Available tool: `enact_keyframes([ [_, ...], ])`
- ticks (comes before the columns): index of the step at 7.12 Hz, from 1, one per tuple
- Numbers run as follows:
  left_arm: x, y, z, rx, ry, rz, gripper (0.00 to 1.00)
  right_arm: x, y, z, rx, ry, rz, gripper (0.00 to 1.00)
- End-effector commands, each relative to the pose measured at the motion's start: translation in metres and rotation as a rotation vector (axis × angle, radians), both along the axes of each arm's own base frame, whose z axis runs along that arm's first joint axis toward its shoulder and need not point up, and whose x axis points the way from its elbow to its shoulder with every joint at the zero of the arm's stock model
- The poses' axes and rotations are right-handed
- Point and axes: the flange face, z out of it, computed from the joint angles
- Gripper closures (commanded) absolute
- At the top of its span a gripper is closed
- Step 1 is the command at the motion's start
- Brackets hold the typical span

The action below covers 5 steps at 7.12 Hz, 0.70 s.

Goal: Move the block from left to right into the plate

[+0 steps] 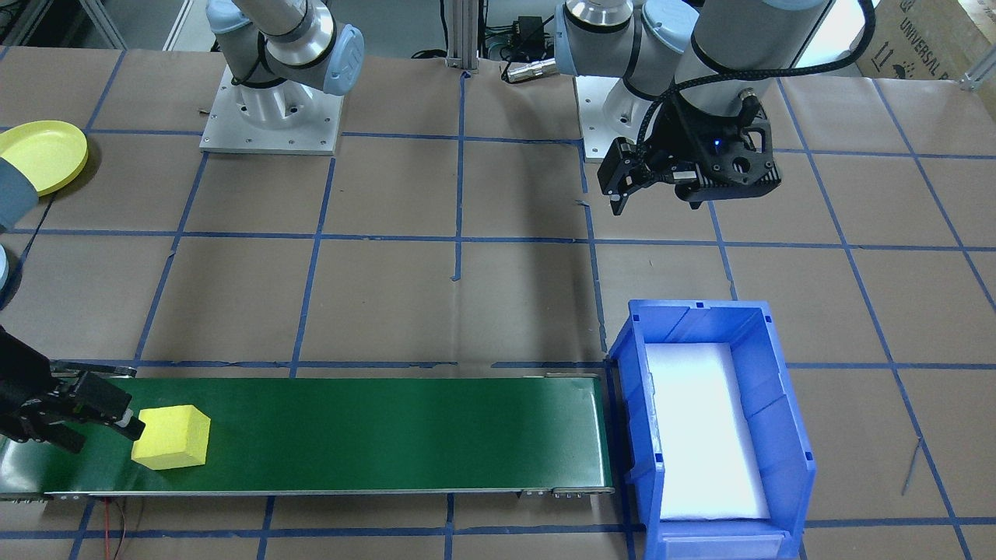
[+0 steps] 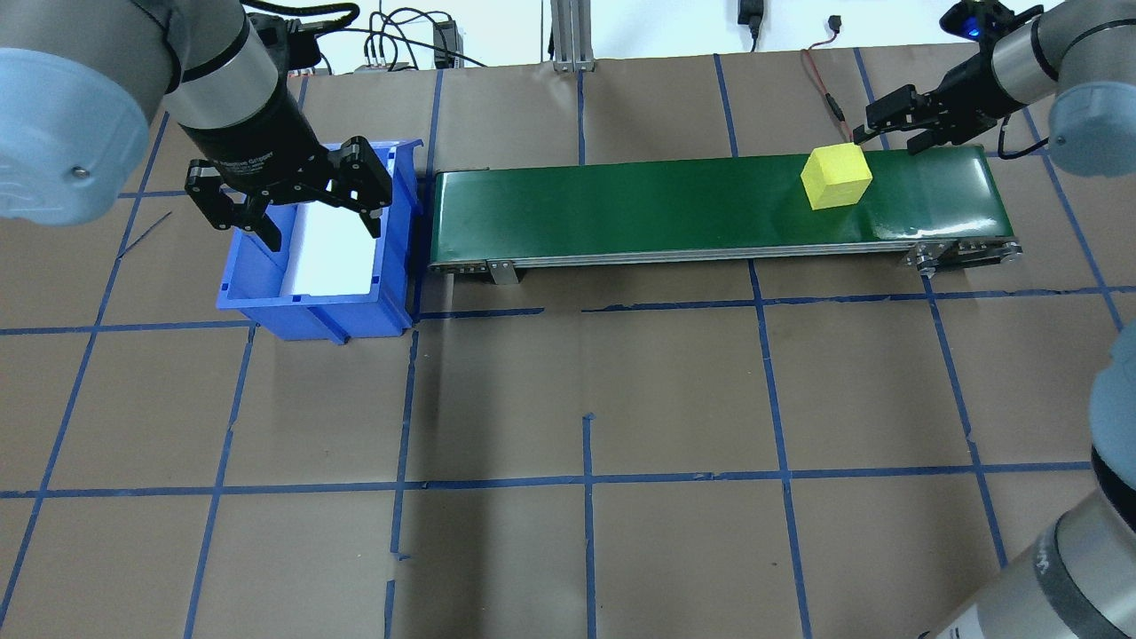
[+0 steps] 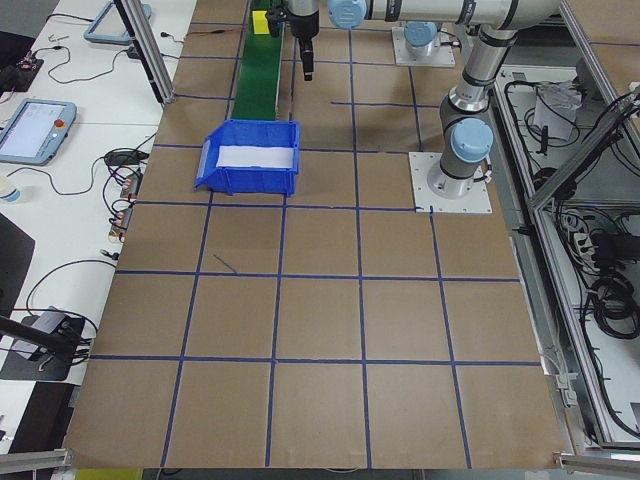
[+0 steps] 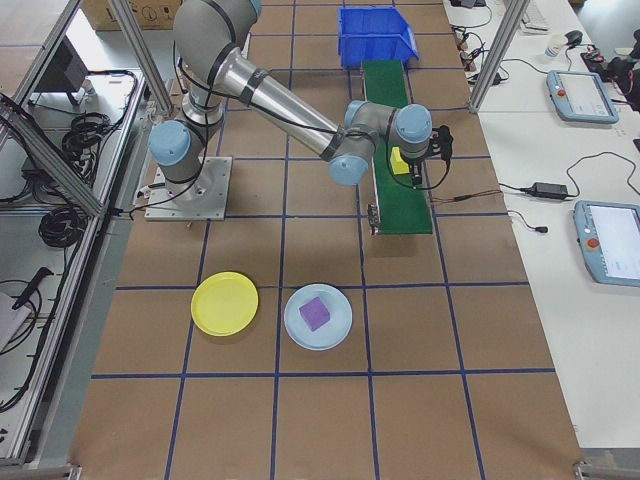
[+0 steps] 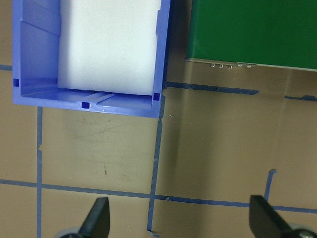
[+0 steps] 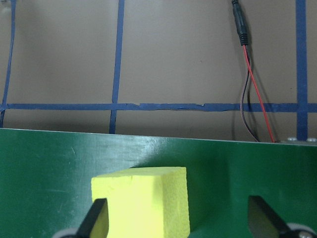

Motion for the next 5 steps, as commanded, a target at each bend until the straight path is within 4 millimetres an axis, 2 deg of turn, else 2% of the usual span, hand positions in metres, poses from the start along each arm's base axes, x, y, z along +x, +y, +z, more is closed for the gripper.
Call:
enact_keyframes([
  [1, 0.0, 0.0, -0.003, 0.008, 0.0, 0.001, 0.0, 0.006, -0.003, -0.014, 0.021, -0.003, 0.01, 0.02],
  [3, -0.001, 0.0, -0.005, 0.009, 0.0, 0.001, 0.0, 0.008, -0.004, -0.029, 0.06, 0.041, 0.013, 0.02],
  [5, 0.0, -0.001, 0.001, -0.001, 0.0, -0.002, 0.0, 0.005, -0.004, -0.031, 0.081, 0.063, -0.01, 0.02],
])
